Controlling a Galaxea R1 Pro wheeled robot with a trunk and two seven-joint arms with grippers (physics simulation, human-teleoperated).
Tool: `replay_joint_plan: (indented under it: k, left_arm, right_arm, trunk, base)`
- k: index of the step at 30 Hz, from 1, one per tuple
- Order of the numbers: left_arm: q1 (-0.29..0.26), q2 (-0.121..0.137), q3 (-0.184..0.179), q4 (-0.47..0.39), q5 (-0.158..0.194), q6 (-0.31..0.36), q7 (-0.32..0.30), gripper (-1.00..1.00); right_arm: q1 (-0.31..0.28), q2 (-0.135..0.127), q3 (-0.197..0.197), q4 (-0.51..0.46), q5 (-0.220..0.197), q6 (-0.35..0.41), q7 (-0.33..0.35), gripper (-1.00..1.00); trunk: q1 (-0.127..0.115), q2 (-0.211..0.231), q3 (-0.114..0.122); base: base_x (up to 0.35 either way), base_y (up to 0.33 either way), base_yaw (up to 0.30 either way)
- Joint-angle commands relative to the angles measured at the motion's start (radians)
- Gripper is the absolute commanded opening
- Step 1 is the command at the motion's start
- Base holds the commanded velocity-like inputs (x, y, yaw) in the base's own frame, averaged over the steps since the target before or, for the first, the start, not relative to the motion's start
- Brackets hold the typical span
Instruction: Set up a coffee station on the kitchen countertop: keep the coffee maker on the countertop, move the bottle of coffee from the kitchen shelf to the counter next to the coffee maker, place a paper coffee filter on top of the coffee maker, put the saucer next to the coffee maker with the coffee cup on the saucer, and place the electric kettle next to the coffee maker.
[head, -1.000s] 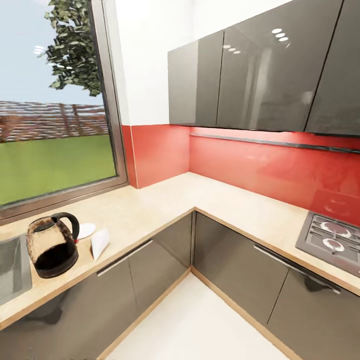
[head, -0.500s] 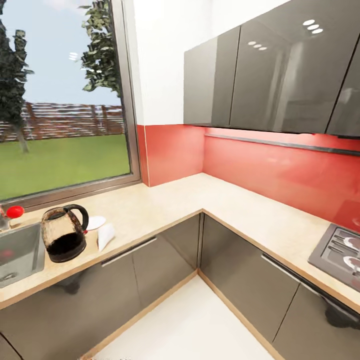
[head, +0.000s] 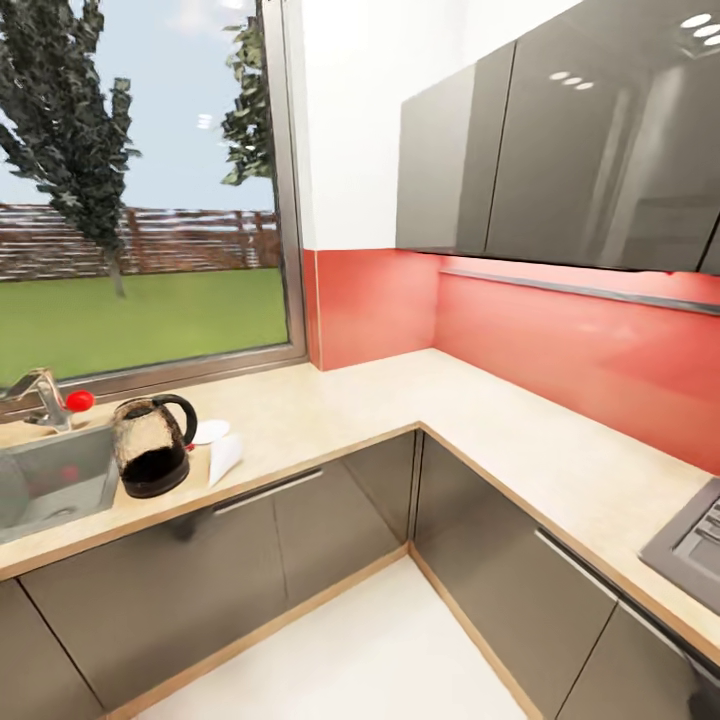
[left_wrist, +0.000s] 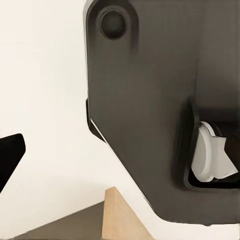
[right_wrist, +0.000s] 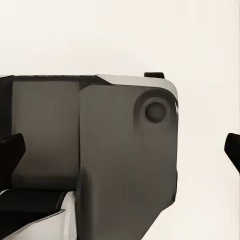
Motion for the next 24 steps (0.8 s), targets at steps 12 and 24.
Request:
replay_joint_plan:
  k: [12, 24]
  left_arm:
    - [-0.001, 0.000, 0.000, 0.000, 0.002, -0.001, 0.000, 1.00]
    - [0.000, 0.001, 0.000, 0.000, 0.002, -0.001, 0.000, 1.00]
  right_arm:
    - [0.000, 0.001, -0.001, 0.000, 0.000, -0.001, 0.000, 1.00]
    - [0.000, 0.001, -0.001, 0.000, 0.000, -0.001, 0.000, 1.00]
  trunk:
    - [0.000, -0.001, 0.000]
    - [0.000, -0.001, 0.000]
  base:
    - [0.000, -0.311, 0.279]
    - [0.000, -0.037, 0.279]
